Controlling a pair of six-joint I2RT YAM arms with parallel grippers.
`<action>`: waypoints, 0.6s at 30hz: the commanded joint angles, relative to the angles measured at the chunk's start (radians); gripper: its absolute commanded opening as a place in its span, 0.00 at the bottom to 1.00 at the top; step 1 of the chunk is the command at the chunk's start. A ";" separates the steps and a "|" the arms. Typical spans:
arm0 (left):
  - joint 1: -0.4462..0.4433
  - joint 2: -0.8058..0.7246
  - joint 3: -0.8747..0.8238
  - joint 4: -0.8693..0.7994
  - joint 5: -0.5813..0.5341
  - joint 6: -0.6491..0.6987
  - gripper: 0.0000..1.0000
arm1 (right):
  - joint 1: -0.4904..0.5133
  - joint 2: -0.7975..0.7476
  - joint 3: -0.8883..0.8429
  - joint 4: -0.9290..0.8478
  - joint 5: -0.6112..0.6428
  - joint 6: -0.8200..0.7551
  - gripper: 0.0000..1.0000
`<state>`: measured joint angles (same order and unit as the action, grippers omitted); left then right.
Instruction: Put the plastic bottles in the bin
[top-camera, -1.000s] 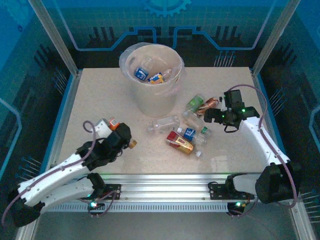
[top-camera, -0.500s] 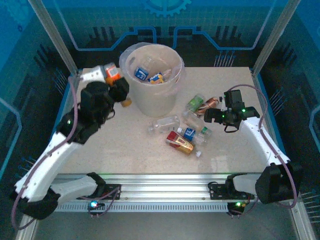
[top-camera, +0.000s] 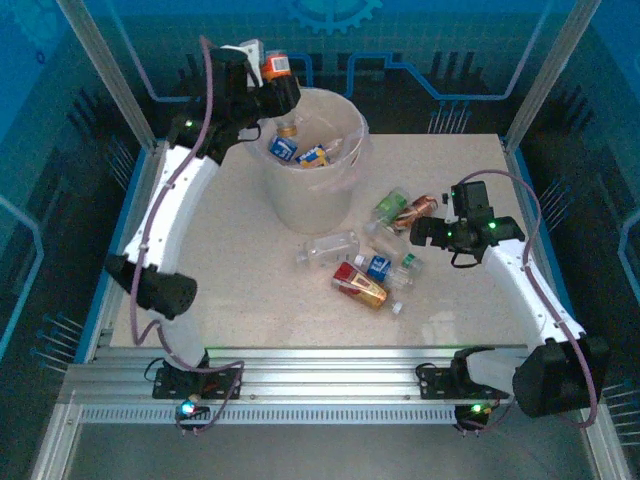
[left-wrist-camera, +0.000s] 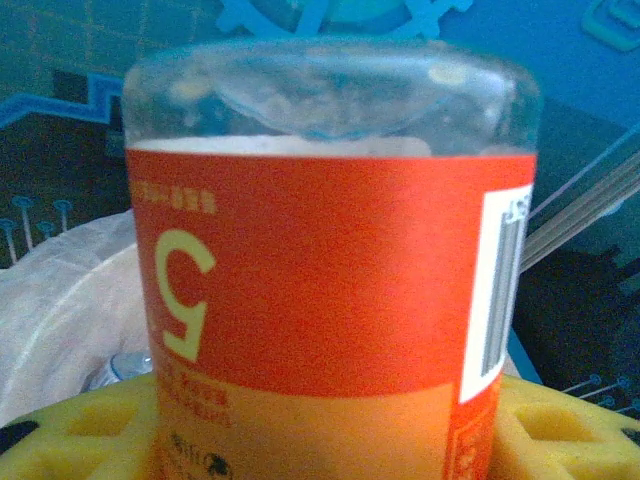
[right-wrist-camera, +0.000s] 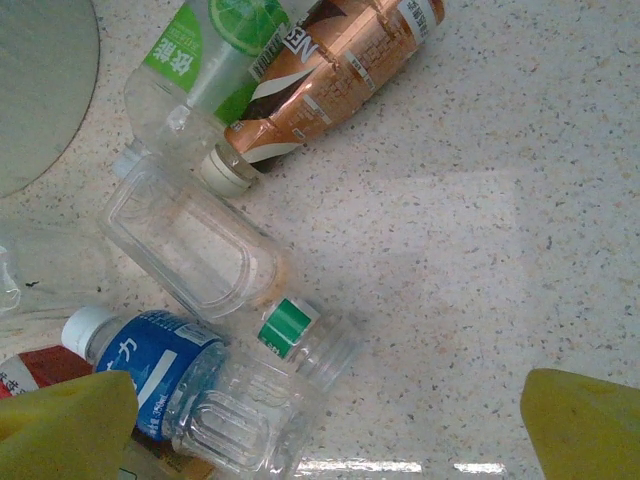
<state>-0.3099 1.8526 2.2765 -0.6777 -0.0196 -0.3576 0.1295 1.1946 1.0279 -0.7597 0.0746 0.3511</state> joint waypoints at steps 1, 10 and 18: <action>0.027 0.084 0.112 -0.108 0.069 -0.008 0.39 | -0.012 -0.020 0.030 -0.024 0.008 0.015 1.00; 0.040 0.205 0.118 -0.138 0.057 -0.064 0.42 | -0.013 -0.047 0.032 -0.026 0.006 0.008 1.00; 0.040 0.234 0.077 -0.155 0.028 -0.065 0.48 | -0.011 -0.067 0.013 -0.021 -0.013 0.005 1.00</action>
<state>-0.2775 2.0785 2.3665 -0.8188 0.0166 -0.4133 0.1295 1.1481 1.0294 -0.7689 0.0742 0.3508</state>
